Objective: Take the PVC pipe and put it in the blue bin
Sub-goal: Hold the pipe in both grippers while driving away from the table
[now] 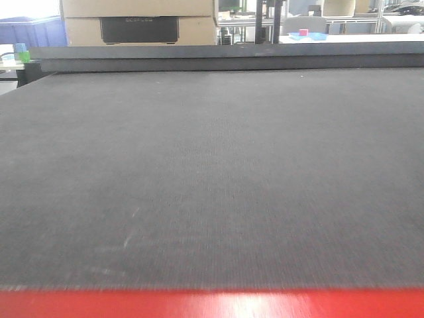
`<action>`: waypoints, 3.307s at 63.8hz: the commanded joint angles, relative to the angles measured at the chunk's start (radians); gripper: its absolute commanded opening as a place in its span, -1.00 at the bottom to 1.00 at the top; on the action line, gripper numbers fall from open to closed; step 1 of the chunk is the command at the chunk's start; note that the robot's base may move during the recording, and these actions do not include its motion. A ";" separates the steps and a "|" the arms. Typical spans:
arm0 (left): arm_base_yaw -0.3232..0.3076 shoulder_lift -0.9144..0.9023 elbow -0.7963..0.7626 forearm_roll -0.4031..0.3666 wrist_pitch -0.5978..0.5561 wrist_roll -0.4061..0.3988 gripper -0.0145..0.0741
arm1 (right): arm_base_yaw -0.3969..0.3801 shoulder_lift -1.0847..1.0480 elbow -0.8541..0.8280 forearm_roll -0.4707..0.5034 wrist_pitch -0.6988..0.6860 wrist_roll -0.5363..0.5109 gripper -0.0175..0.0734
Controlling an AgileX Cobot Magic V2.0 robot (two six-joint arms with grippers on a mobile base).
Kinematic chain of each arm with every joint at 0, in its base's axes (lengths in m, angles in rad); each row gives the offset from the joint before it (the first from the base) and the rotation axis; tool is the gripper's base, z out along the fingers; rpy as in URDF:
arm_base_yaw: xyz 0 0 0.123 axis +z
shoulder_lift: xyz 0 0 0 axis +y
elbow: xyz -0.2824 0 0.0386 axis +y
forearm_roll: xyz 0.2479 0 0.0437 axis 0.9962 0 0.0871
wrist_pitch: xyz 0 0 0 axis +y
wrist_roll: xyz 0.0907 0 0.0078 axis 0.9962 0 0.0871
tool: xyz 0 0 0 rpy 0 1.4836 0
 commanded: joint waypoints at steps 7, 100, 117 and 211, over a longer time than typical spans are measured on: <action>-0.005 -0.006 -0.007 -0.008 -0.028 -0.010 -0.92 | 0.002 -0.003 0.002 -0.010 -0.018 -0.010 -0.98; -0.005 -0.006 -0.007 -0.008 -0.029 -0.010 -0.92 | 0.002 -0.005 0.002 -0.010 -0.018 -0.010 -0.98; -0.005 -0.006 -0.007 -0.008 -0.029 -0.010 -0.92 | 0.002 -0.005 0.002 -0.010 -0.018 -0.010 -0.98; -0.005 -0.006 -0.007 -0.008 -0.029 -0.010 -0.92 | 0.002 -0.005 0.002 -0.010 -0.018 -0.010 -0.98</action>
